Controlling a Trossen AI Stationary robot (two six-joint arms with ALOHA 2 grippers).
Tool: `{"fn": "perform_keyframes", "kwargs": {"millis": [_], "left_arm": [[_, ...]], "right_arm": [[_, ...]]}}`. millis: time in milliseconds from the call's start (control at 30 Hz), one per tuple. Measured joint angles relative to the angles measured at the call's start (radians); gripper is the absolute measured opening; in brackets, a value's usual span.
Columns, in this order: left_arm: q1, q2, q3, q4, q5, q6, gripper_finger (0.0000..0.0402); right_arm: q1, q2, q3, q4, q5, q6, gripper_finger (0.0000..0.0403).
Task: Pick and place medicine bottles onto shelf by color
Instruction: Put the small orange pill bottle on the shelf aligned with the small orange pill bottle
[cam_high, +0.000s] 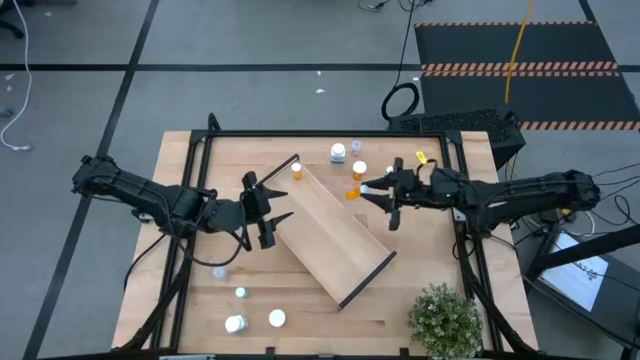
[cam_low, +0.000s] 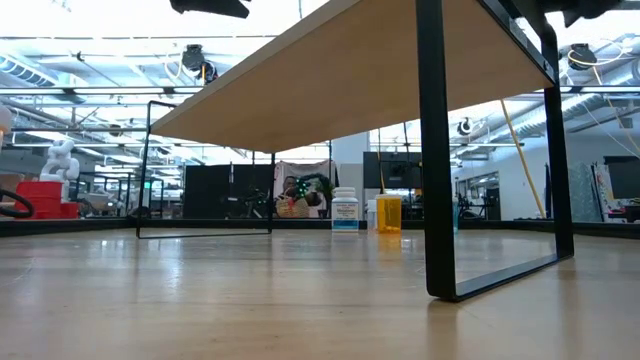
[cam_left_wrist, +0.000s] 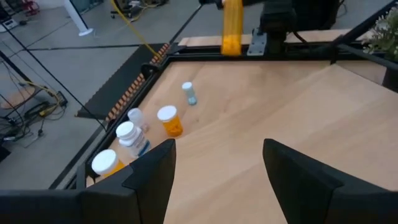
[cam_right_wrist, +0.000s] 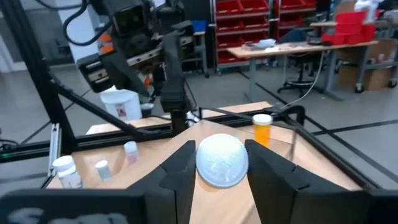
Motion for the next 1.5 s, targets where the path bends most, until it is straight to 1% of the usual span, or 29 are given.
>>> {"fn": "perform_keyframes", "kwargs": {"millis": [67, 133, 333, 400, 567, 733, 833, 1067, 1233, 1333, 1400, 1467, 1500], "left_arm": [[0.009, 0.006, 0.0, 0.0, 0.005, 0.002, 0.0243], [0.024, 0.005, 0.0, 0.001, 0.032, 0.009, 0.0243], [0.081, 0.02, 0.0, 0.082, 0.197, 0.02, 0.0243], [0.093, 0.039, 0.002, 0.123, 0.221, 0.047, 0.0244], [0.098, 0.104, -0.001, 0.16, 0.288, 0.096, 0.0244], [0.111, 0.149, -0.001, 0.189, 0.296, 0.107, 0.0244], [0.13, 0.157, -0.001, 0.188, 0.299, 0.101, 0.0247], [0.137, 0.158, -0.001, 0.182, 0.371, 0.099, 0.0266], [0.147, 0.185, -0.002, 0.178, 0.368, 0.094, 0.025], [0.163, 0.223, 0.002, 0.218, 0.366, 0.099, 0.0241], [0.173, 0.235, -0.003, 0.2, 0.362, 0.105, 0.0236], [0.185, 0.256, 0.002, 0.248, 0.359, 0.113, 0.0232], [0.187, 0.259, 0.001, 0.242, 0.36, 0.119, 0.023]], "right_arm": [[0.013, 0.05, 0.039, 0.0, -0.002, -0.002, 0.0123], [0.026, 0.097, 0.079, 0.001, -0.003, -0.011, 0.0123], [0.054, 0.228, 0.192, -0.023, -0.003, -0.023, 0.0123], [0.061, 0.266, 0.219, -0.021, -0.003, -0.024, 0.0123], [0.066, 0.346, 0.261, -0.024, -0.004, -0.025, 0.0123], [0.066, 0.41, 0.282, -0.014, -0.004, -0.03, 0.0123], [0.066, 0.431, 0.291, -0.015, -0.004, -0.05, 0.0123], [0.059, 0.436, 0.293, -0.011, -0.002, -0.077, 0.0123], [0.059, 0.436, 0.292, 0.01, -0.003, -0.11, 0.0123], [0.059, 0.436, 0.292, 0.023, -0.003, -0.113, 0.0123], [0.059, 0.436, 0.292, 0.031, -0.003, -0.113, 0.0123], [0.059, 0.436, 0.292, 0.03, -0.003, -0.114, 0.0123], [0.059, 0.436, 0.292, 0.03, -0.003, -0.117, 0.0123]]}}
